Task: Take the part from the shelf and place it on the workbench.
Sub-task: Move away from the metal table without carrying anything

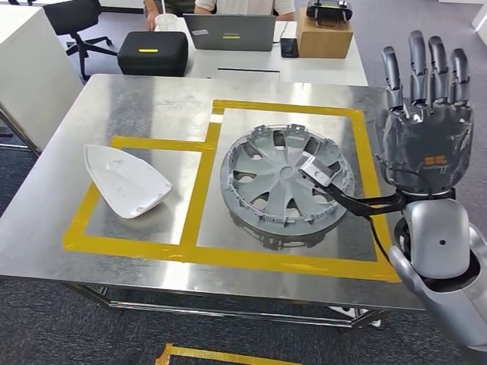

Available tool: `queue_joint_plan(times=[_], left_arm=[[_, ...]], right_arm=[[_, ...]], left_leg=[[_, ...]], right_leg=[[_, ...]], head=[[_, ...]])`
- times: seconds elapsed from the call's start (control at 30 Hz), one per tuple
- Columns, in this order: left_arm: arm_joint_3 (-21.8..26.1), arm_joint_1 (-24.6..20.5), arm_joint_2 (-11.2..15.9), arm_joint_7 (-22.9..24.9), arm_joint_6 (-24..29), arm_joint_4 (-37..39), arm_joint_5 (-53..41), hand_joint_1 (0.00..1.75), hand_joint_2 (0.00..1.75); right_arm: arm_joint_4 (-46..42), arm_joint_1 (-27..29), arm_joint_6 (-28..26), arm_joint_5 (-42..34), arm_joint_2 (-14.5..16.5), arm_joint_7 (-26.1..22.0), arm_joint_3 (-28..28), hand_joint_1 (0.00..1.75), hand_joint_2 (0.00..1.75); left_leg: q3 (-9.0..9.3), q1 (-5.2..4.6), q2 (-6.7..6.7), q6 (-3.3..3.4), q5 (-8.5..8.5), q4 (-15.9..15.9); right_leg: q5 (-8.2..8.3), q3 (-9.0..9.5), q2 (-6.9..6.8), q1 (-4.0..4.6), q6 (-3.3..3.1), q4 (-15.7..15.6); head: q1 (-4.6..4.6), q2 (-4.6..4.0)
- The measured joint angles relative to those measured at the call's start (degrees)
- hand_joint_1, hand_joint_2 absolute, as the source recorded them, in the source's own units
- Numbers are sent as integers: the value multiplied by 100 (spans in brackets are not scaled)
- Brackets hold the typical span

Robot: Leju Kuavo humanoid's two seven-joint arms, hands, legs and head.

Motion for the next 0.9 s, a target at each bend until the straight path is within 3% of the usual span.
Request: queue_joint_plan(times=[0.07,0.1,0.17,0.23,0.27,0.3,0.37,0.43,0.53,0.57,0.63,0.7,0.73,0.77,0.8,0.9], left_arm=[[-3,-5,-9,7,9,0,-6,0,0],[-4,-10,-15,13,15,0,-8,0,0],[-6,-13,-30,26,26,0,-10,0,0],[-6,-10,-40,36,30,0,-12,0,0],[-6,-9,-45,38,30,0,-13,0,0],[-6,-9,-50,39,31,0,-13,0,0],[-6,-13,-58,40,31,-1,-13,0,0],[-7,-17,-61,42,33,-1,-13,0,0],[-6,-11,-62,50,35,0,-13,0,0],[-6,-11,-61,52,35,0,-13,0,0],[-7,-12,-60,54,35,0,-13,0,0],[-7,-12,-60,56,35,0,-13,0,0],[-8,-12,-61,59,35,0,-13,0,0],[-8,-12,-62,63,35,0,-13,0,0],[-8,-13,-63,68,36,0,-13,0,0],[-8,-27,-59,81,44,-1,-13,0,0]], right_arm=[[0,30,0,0,0,-27,-41,0,175],[0,44,-1,0,0,-46,-68,0,175],[3,87,0,0,0,-77,-111,0,175],[10,153,3,0,0,-91,-125,0,175],[13,180,4,0,0,-95,-126,0,175],[15,197,5,0,0,-97,-128,0,175],[16,202,5,0,0,-97,-139,0,175],[16,202,5,0,0,-101,-154,0,175],[17,202,5,0,0,-105,-170,0,175],[17,200,6,0,0,-106,-171,0,175],[17,196,9,1,0,-114,-173,0,175],[18,199,24,2,0,-134,-174,0,175],[21,202,33,1,0,-146,-174,0,175],[27,205,38,1,0,-162,-174,0,175],[33,212,36,0,1,-185,-177,0,175],[47,264,-9,1,32,-307,-251,0,175]], left_leg=[[17,24,28,78,85,-88],[18,38,41,116,129,-137],[-11,46,53,156,175,-176],[-60,39,54,147,196,-163],[-85,38,55,136,208,-151],[-108,42,55,124,217,-135],[-150,45,54,88,232,-91],[-190,34,50,20,265,-55],[-231,36,47,-106,331,-39],[-256,44,41,-142,271,0],[-379,60,26,-200,-105,373],[-565,70,17,-238,-619,1083],[-614,74,17,-248,-772,1375],[-585,76,17,-250,-802,1498],[-464,77,16,-243,-723,1423],[291,67,-12,-169,-364,342]], right_leg=[[-87,-45,10,3,40,54],[-223,-115,17,8,48,212],[-632,-372,27,15,51,856],[-856,-589,28,14,64,1454],[-809,-574,27,12,68,1485],[-665,-447,23,9,70,1290],[-366,9,4,5,68,510],[-256,287,2,25,30,30],[-200,247,26,42,-86,0],[-165,218,25,38,-141,-3],[-77,136,15,27,-246,-20],[12,17,15,43,-292,-14],[59,-49,16,52,-299,-10],[106,-119,18,58,-299,-3],[151,-188,22,62,-292,6],[276,-345,33,72,-232,34]], head=[[7,0],[15,0],[33,0],[37,0],[38,0],[37,0],[38,0],[37,0],[32,0],[26,0],[14,0],[1,0],[-1,0],[-1,0],[-1,0],[-1,0]])
